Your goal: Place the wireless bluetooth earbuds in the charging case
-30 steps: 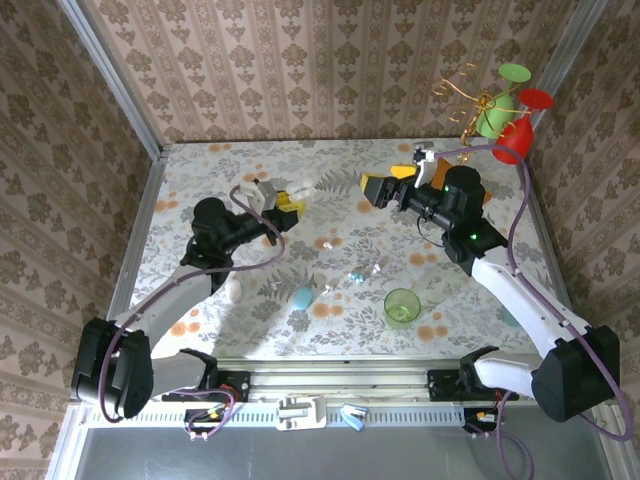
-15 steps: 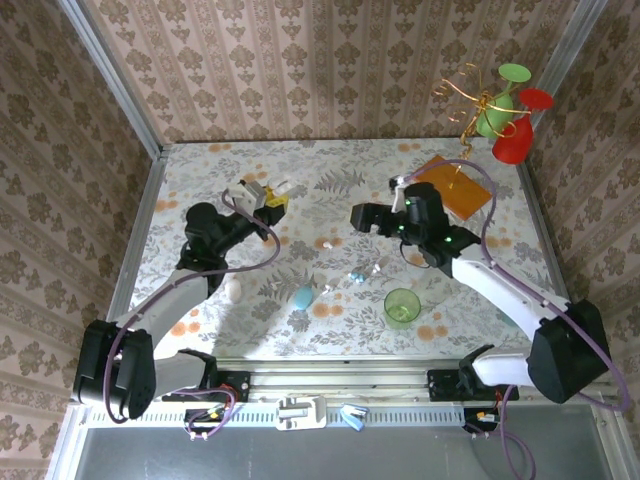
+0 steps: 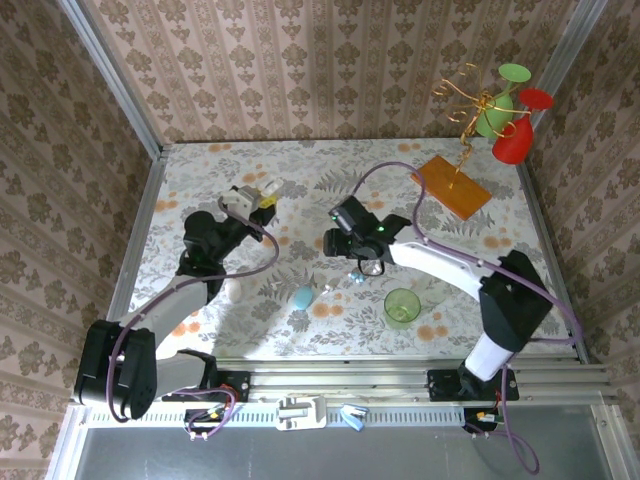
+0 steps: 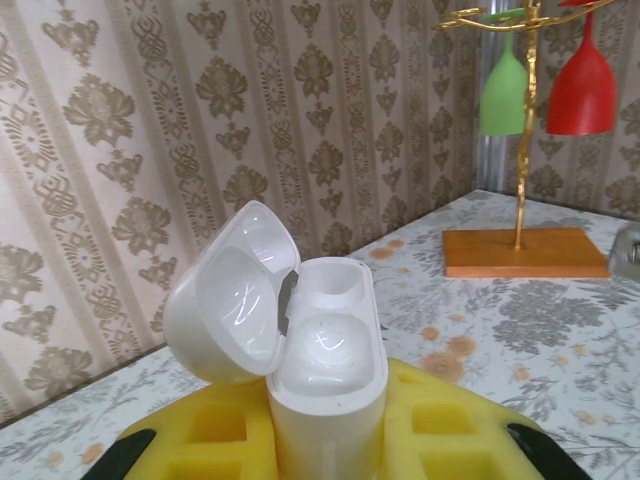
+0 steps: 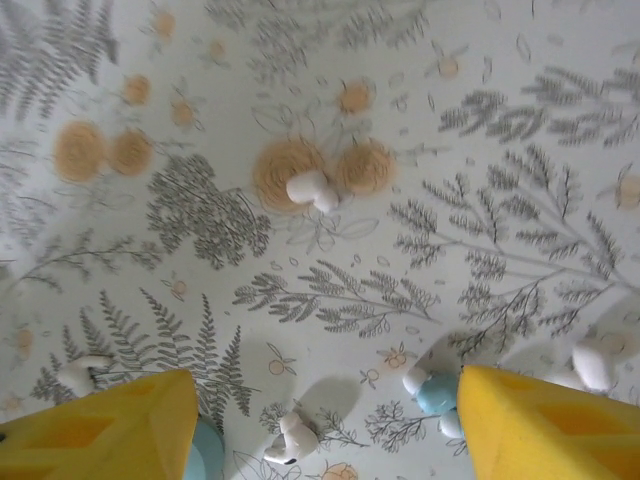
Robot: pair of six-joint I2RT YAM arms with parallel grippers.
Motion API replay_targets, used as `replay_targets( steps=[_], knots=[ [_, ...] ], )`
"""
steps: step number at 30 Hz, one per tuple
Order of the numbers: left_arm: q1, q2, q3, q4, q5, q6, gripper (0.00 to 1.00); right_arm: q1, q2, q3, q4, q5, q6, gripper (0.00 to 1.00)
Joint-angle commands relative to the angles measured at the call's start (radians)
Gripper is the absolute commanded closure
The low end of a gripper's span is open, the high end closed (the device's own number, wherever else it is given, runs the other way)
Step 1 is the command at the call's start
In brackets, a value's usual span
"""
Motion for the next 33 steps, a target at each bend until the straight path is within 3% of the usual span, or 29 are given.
replay_targets(
  steps=[1, 8, 21, 33],
  knots=[
    [0.008, -0.032, -0.007, 0.053, -0.053, 0.047, 1.0, 0.043, 0.07, 0.078, -0.161, 0.063, 0.134, 0.32],
    [0.014, -0.05, -0.034, 0.083, -0.09, 0.05, 1.0, 0.087, 0.17, 0.092, -0.144, -0.046, 0.254, 0.38],
    [0.012, -0.002, -0.048, 0.14, -0.075, 0.042, 1.0, 0.075, 0.307, 0.142, -0.182, -0.184, 0.266, 0.55],
    [0.012, 0.002, -0.049, 0.147, -0.057, 0.037, 1.0, 0.067, 0.324, 0.125, -0.179, -0.24, 0.242, 0.68]
  ],
)
